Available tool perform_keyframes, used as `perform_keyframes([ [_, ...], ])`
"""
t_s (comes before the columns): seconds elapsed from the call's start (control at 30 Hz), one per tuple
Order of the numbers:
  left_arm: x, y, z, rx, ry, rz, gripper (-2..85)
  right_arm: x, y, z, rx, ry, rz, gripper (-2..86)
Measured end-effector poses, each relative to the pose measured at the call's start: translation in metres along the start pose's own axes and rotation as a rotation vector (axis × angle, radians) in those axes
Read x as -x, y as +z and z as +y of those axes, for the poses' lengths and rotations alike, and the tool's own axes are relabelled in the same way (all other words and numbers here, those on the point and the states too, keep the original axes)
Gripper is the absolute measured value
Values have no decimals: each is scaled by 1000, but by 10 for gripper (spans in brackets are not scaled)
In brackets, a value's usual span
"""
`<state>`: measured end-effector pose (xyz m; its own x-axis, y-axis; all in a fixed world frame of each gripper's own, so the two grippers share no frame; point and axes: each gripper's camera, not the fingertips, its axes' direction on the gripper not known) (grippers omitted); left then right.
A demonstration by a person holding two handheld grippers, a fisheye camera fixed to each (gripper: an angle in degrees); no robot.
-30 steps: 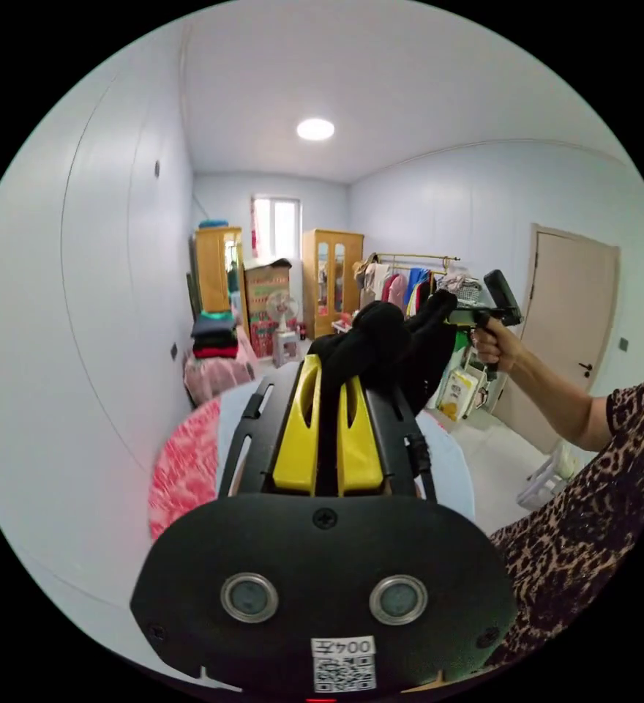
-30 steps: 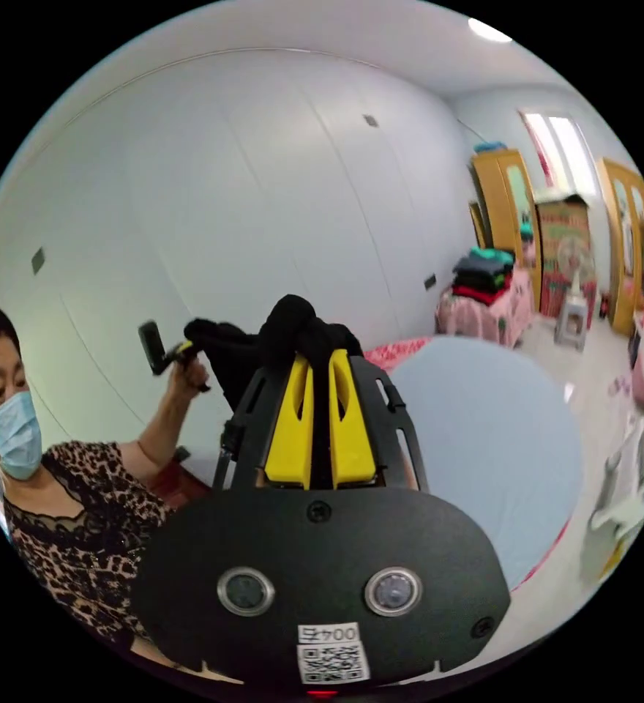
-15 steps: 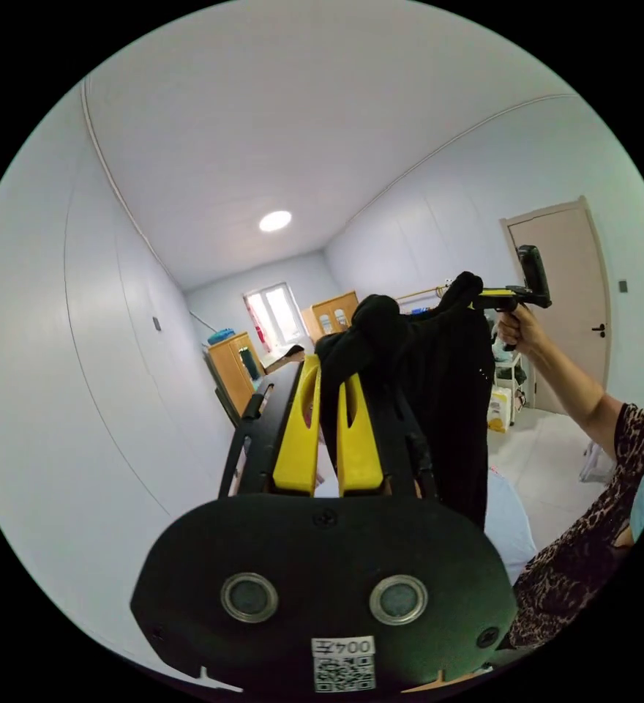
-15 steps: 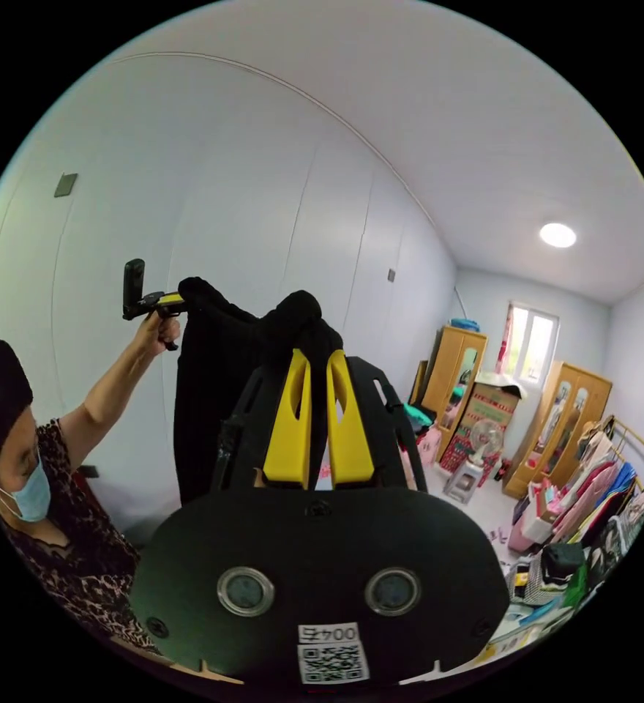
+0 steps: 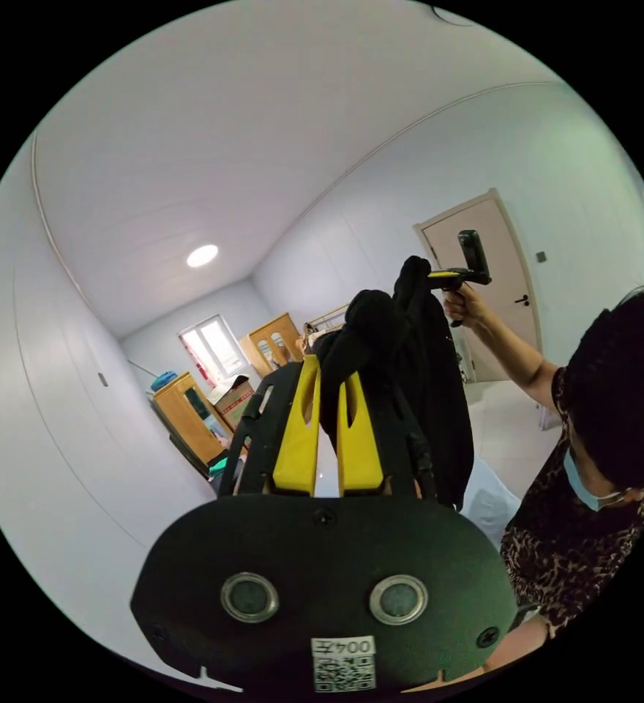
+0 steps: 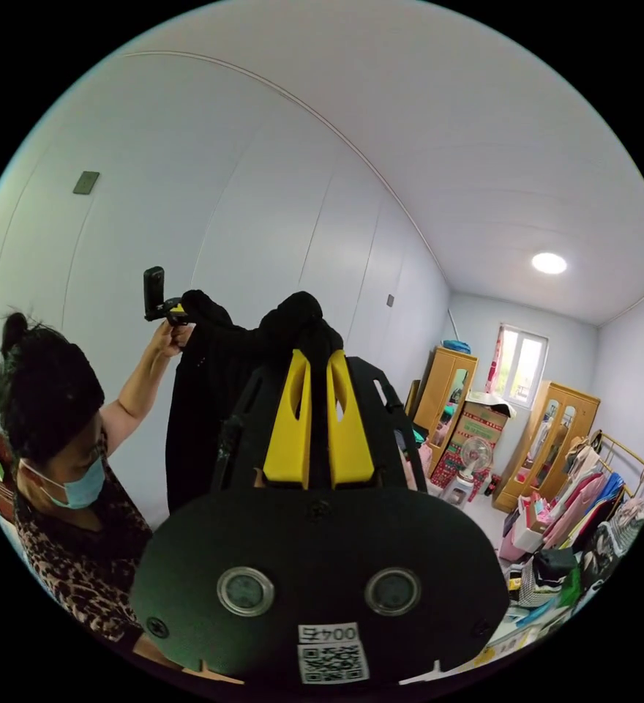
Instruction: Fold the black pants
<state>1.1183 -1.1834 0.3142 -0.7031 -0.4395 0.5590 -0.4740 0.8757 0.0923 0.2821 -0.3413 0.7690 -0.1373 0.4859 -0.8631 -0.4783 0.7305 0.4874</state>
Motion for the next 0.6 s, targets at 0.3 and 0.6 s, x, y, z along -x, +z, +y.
perform_keyframes([
  [0.3, 56, 31, 1, 6, 46, 160, 1, -4, 35, 17, 17, 60, 49, 37],
  [0.6, 155, 186, 43, 195, -77, 120, 8, -154, 177, 85, 141, 178, 26, 38],
])
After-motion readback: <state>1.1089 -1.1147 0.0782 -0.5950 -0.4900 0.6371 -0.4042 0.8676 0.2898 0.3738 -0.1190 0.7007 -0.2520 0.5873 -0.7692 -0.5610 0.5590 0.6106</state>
